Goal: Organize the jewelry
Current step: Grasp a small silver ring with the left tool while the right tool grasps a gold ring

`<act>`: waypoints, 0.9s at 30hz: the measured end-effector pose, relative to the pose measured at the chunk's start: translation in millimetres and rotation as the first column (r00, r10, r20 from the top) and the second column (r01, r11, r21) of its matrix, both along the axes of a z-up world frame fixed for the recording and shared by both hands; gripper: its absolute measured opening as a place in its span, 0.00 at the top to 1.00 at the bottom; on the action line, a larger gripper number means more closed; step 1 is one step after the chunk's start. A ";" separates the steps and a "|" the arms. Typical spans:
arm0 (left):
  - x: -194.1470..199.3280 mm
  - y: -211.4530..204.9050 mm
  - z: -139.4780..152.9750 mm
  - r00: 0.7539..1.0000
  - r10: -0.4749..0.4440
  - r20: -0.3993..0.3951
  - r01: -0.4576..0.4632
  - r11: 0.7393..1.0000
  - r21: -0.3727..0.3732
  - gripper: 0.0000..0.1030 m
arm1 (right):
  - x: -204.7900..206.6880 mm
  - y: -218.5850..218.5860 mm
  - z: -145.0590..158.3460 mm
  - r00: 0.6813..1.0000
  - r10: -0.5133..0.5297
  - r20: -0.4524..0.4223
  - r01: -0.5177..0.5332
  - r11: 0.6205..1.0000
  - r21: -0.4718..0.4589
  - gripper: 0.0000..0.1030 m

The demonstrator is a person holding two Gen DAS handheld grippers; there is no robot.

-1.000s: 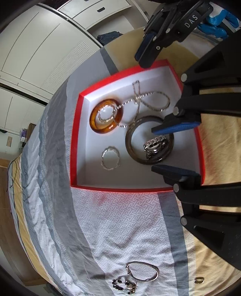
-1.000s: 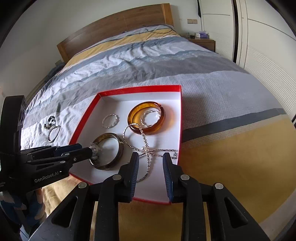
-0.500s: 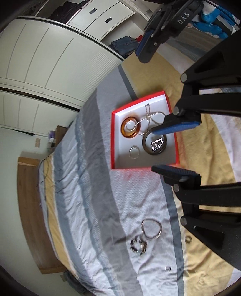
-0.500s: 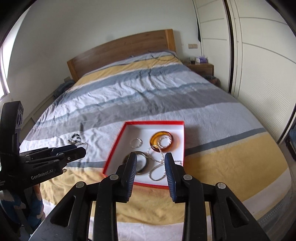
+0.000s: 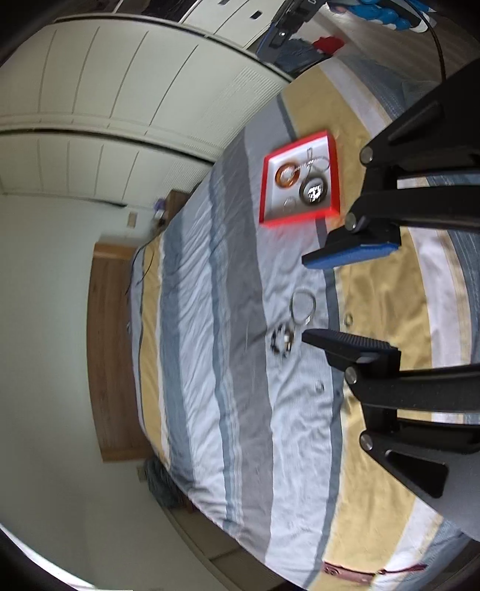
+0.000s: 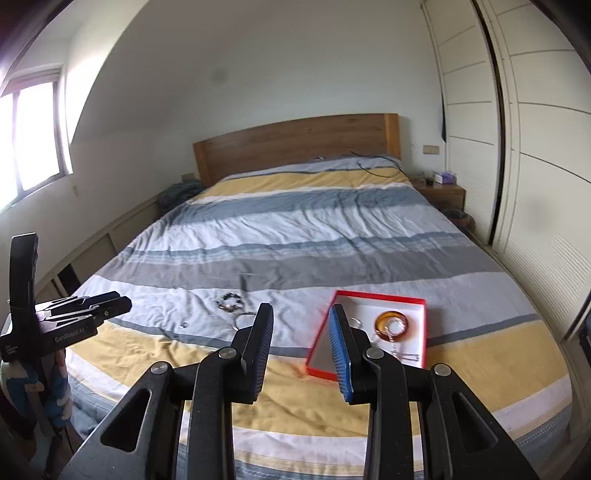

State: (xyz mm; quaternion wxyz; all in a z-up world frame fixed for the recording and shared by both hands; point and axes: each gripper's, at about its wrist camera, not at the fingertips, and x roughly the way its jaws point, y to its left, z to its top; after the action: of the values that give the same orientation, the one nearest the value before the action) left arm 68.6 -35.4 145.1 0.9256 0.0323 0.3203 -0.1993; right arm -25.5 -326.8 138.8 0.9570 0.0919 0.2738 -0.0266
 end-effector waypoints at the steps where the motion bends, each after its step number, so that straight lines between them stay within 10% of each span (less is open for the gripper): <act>1: -2.7 13.6 3.6 1.000 0.023 0.009 -0.023 1.000 -0.003 0.69 | -1.7 6.5 3.6 1.000 0.008 0.007 -0.008 1.000 -0.002 0.70; 15: 9.4 99.5 -26.6 0.985 0.169 -0.040 -0.171 0.985 -0.031 0.69 | 12.5 71.4 -0.9 0.991 0.133 -0.010 -0.133 0.991 -0.012 0.70; 27: 102.0 106.0 -142.9 0.946 0.243 -0.217 -0.245 0.969 0.019 0.59 | 111.6 114.7 -129.2 0.930 0.276 -0.244 -0.267 0.961 0.069 0.65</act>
State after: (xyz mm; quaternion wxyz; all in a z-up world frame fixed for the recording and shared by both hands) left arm 170.7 70.7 2.2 0.9026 -0.0334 0.4202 -0.0870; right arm 86.1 -212.1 9.6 0.9072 0.0653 0.4035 0.0993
